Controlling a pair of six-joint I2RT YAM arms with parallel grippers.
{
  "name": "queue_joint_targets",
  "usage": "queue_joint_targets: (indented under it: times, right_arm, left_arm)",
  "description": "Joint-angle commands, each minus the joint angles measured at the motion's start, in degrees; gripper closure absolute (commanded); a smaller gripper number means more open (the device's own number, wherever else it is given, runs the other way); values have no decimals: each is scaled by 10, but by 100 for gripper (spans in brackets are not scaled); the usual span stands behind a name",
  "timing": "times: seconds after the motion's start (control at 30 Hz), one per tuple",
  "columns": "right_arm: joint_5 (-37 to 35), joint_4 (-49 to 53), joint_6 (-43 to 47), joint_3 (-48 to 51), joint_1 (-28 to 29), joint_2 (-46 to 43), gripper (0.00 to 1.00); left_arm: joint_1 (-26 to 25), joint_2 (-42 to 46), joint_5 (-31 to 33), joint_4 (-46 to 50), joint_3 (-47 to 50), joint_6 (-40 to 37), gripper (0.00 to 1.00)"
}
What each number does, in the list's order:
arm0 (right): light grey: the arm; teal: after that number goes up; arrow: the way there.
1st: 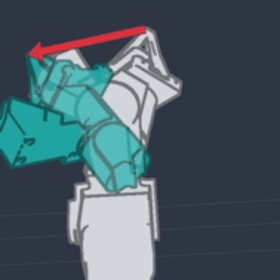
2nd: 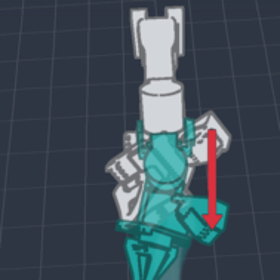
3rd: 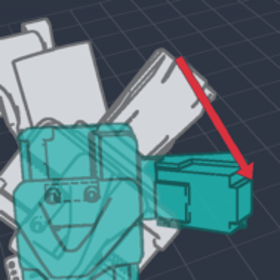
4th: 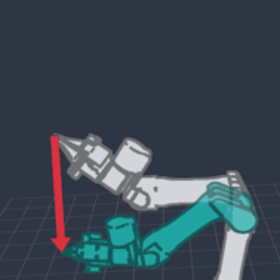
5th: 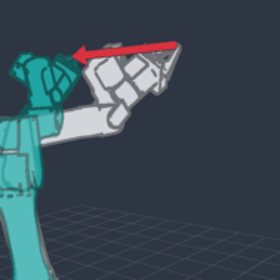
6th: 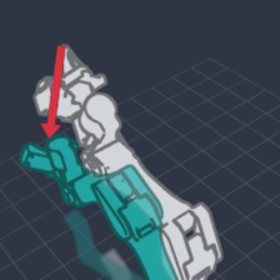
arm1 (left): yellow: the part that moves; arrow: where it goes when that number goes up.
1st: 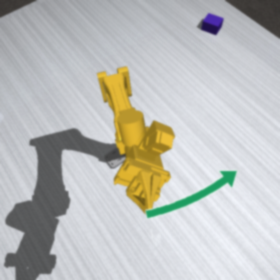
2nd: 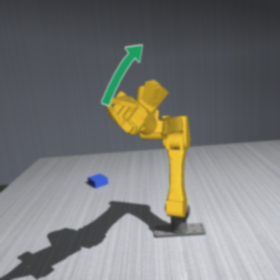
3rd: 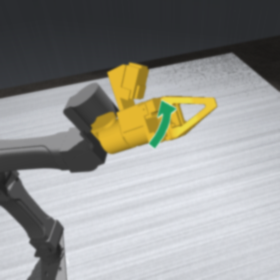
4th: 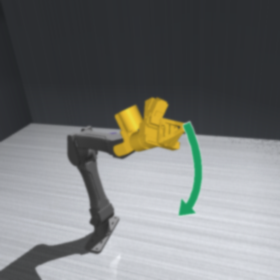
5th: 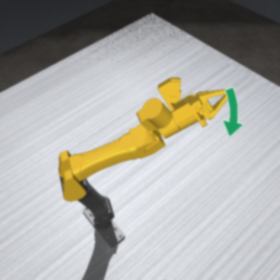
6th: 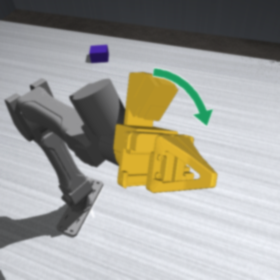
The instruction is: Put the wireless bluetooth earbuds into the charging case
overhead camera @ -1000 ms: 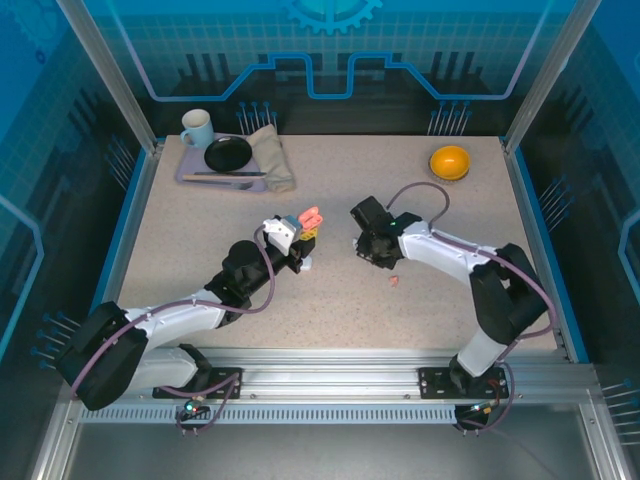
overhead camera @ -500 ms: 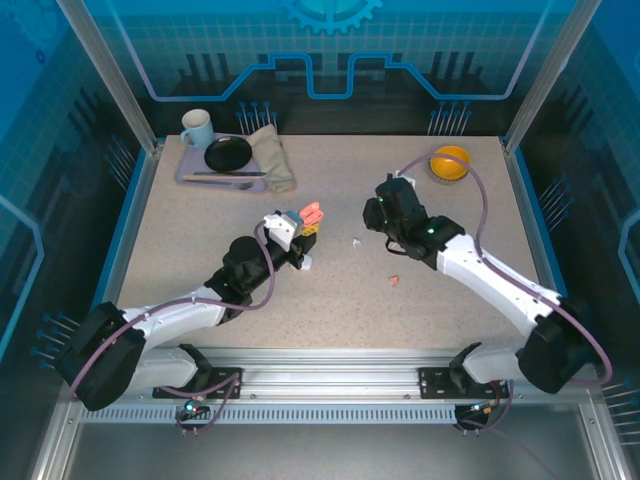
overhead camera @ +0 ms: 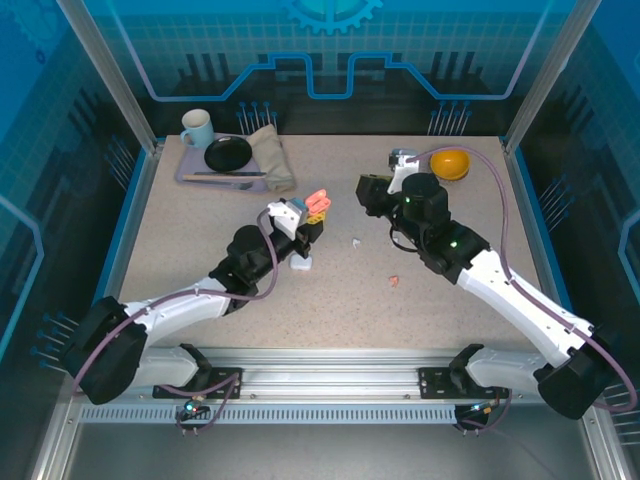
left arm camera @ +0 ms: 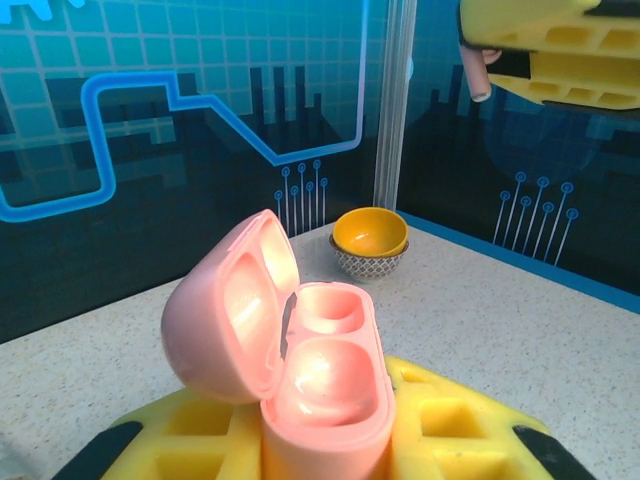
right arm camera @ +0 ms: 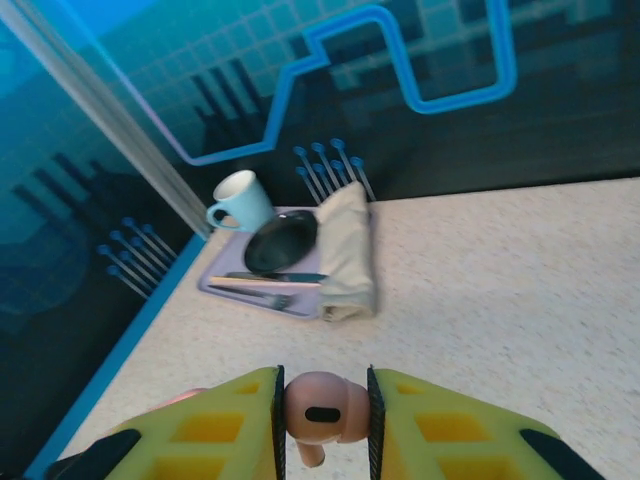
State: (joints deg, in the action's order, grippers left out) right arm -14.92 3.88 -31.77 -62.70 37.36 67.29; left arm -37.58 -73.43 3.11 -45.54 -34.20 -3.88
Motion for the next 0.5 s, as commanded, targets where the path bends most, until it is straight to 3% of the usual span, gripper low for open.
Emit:
queue_joint_targets:
  times: [0.0, 0.47]
  right_arm:
    - [30, -72, 28, -6, 18, -14, 73]
    - [52, -175, 8, 30, 60, 0, 73]
  left_arm:
    - [-9, -11, -13, -6, -33, 16, 100]
    - [-23, -52, -19, -13, -98, 31, 100]
